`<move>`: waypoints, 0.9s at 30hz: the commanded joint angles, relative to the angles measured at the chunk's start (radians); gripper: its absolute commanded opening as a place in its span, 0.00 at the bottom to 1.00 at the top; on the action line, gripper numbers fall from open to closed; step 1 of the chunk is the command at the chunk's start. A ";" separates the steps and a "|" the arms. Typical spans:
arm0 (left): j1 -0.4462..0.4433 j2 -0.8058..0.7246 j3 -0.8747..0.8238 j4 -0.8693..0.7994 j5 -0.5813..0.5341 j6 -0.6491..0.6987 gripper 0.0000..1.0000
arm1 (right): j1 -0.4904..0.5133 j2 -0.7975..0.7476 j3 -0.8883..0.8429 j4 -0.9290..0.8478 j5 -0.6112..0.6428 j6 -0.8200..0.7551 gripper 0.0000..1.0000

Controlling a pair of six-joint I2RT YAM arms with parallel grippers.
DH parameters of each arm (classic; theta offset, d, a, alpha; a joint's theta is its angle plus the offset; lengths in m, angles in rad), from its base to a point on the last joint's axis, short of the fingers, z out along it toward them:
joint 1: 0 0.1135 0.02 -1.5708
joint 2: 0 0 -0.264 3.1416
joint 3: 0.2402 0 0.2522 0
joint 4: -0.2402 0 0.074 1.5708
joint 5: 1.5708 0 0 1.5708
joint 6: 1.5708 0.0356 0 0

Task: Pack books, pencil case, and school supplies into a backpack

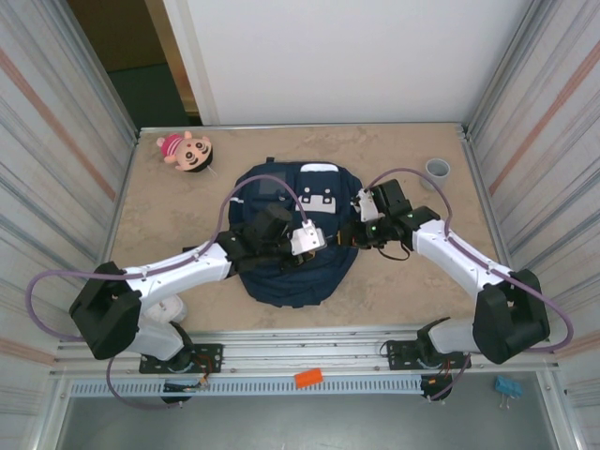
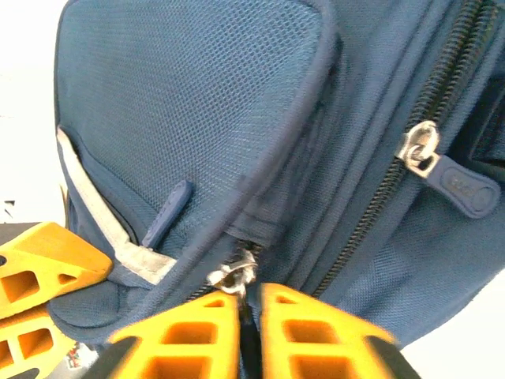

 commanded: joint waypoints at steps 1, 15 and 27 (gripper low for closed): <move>-0.007 -0.009 0.035 -0.061 -0.035 -0.085 0.26 | -0.065 -0.049 0.024 0.017 0.095 -0.016 0.37; 0.162 -0.246 -0.119 0.016 -0.090 -0.699 0.79 | -0.020 -0.083 -0.016 0.141 0.004 0.095 0.61; 0.257 -0.007 -0.416 0.218 -0.163 -0.973 0.79 | 0.027 0.232 -0.243 0.523 0.080 0.215 0.57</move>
